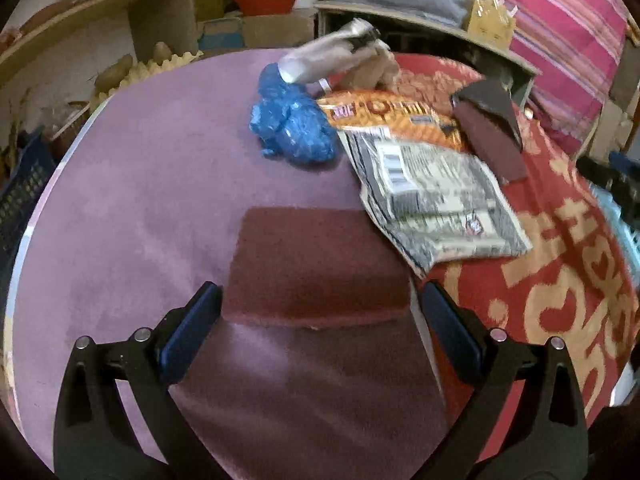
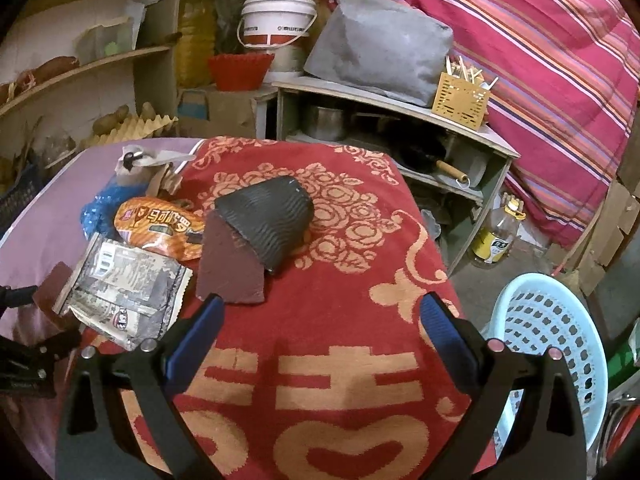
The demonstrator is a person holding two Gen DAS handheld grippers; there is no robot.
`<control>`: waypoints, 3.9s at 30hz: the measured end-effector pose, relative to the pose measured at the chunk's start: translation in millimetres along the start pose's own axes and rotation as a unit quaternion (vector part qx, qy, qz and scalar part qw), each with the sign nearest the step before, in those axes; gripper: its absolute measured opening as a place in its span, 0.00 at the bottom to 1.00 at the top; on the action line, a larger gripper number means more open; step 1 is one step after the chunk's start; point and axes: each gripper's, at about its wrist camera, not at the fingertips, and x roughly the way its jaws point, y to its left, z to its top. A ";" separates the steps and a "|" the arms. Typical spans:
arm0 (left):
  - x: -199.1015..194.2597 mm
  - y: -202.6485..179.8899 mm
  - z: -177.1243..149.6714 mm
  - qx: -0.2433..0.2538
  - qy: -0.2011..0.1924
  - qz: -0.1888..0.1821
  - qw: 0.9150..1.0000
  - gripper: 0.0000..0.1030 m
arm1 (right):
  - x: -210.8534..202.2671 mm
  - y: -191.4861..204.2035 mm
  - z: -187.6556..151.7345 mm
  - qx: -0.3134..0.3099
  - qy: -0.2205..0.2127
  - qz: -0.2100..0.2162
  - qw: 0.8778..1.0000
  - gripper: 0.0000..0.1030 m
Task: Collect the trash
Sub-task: 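Grasp the maroon scouring pad with the left gripper and lift it, then grasp the silver packet with the right gripper while the left gripper holds the maroon pad, then carry the maroon pad and silver packet over the blue basket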
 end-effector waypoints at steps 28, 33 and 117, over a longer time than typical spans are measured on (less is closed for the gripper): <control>-58.7 81.2 17.2 -0.066 -0.109 0.028 0.991 0.81 | -6.8 105.7 -26.6 -0.112 0.023 0.088 0.990 0.93; -61.5 89.0 17.2 -0.076 -0.118 0.030 0.990 0.81 | -6.1 126.3 -30.5 -0.136 0.026 0.091 0.986 0.93; -73.4 -165.0 49.9 0.067 -0.175 -0.068 0.980 0.81 | -79.7 -162.7 -26.9 0.069 -0.046 0.074 0.994 0.10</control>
